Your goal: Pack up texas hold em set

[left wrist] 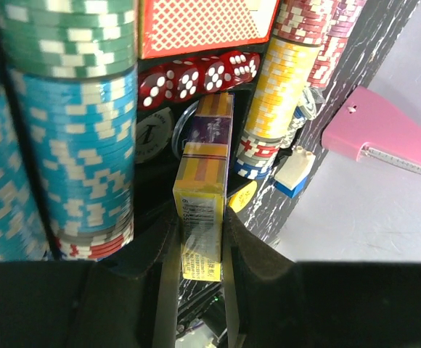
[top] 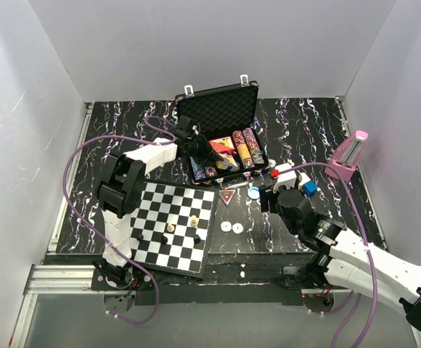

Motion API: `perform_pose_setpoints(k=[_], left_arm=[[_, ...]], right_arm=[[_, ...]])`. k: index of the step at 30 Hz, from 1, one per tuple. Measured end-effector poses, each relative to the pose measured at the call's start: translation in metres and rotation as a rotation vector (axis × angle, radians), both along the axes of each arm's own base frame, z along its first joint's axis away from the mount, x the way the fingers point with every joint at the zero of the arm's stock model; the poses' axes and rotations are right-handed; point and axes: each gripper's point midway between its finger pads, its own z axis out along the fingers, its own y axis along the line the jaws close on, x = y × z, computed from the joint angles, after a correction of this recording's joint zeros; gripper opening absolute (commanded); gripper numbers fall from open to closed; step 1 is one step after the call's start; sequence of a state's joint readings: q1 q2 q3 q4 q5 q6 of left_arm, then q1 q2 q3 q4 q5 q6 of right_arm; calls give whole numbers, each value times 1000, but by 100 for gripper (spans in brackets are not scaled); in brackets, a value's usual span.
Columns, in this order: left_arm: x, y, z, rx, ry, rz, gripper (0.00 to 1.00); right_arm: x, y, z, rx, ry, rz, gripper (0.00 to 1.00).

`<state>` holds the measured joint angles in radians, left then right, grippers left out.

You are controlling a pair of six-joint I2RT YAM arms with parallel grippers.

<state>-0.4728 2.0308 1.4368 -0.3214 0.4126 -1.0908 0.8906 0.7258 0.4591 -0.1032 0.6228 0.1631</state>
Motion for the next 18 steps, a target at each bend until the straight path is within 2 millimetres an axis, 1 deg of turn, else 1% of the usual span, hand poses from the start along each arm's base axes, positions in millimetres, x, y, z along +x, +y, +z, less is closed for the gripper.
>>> perform_pose_setpoints(k=[5, 6, 7, 8, 9, 11, 12, 14, 16, 17, 18], left_arm=[[5, -8, -2, -17, 1, -33, 0], [6, -9, -3, -16, 1, -39, 2], [6, -11, -3, -15, -2, -48, 6], [7, -13, -3, -13, -7, -58, 12], [7, -14, -3, -11, -11, -64, 21], [7, -16, -3, -4, -22, -79, 35], [6, -16, -3, 2, -27, -86, 47], [4, -13, -6, 33, -32, -97, 62], [1, -9, -11, 65, -24, -108, 74], [2, -10, -7, 70, -37, -120, 80], [3, -10, -5, 83, -55, -133, 82]], right_arm=[[0, 0, 0, 2, 1, -1, 73], [0, 0, 0, 3, 1, -1, 73], [0, 0, 0, 3, 1, -1, 73], [0, 0, 0, 4, 1, -1, 73], [0, 0, 0, 3, 1, -1, 73], [0, 0, 0, 4, 1, -2, 73], [0, 0, 0, 5, 1, -2, 73], [0, 0, 0, 9, 3, -4, 73], [0, 1, 0, 15, 5, -6, 73], [-1, 1, 0, 15, 7, -6, 73], [-1, 1, -1, 17, 9, -7, 73]])
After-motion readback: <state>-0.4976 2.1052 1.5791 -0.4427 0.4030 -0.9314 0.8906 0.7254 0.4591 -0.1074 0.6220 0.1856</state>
